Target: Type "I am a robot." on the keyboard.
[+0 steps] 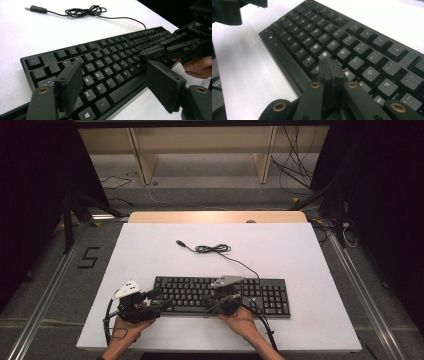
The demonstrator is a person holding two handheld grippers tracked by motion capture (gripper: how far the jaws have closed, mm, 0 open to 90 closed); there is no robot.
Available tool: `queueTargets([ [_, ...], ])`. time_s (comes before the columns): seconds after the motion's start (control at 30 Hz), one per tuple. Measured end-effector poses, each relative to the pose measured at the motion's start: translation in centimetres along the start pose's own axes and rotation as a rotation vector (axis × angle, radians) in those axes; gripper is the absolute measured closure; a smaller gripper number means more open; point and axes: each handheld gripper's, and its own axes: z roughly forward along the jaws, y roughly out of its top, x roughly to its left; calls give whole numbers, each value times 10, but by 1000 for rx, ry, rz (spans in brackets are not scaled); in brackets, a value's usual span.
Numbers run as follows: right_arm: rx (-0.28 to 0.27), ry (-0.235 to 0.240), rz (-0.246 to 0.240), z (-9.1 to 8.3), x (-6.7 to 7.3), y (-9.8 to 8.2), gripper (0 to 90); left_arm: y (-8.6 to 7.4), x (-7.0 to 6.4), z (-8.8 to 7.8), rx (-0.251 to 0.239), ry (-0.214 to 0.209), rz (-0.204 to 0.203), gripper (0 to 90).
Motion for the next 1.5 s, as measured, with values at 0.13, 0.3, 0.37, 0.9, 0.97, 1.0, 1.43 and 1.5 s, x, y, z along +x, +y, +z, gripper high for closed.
queueTargets([
  [0.13,7,-5,-1,2,0,-1,900,-1,-1,-1,-4,-3,0,282],
  [0.3,15,-7,-2,4,0,-1,900,-1,0,-2,-4,-1,-2,278],
  [0.37,16,-8,-3,5,0,-1,900,-1,-1,-1,-1,-1,0,277],
  [0.9,27,-10,-6,8,-1,-3,900,-1,-1,-2,-3,1,2,272],
  [0.97,44,-14,-8,9,-1,-4,900,-1,-1,-2,-3,1,2,272],
  [1.0,37,-15,-10,10,-1,-5,900,-1,0,-2,-3,1,2,272],
  [1.43,8,14,37,5,-2,-3,856,-1,1,-2,-7,4,3,269],
  [1.5,-18,30,43,2,-3,-1,834,-1,1,-2,-7,5,3,269],
])
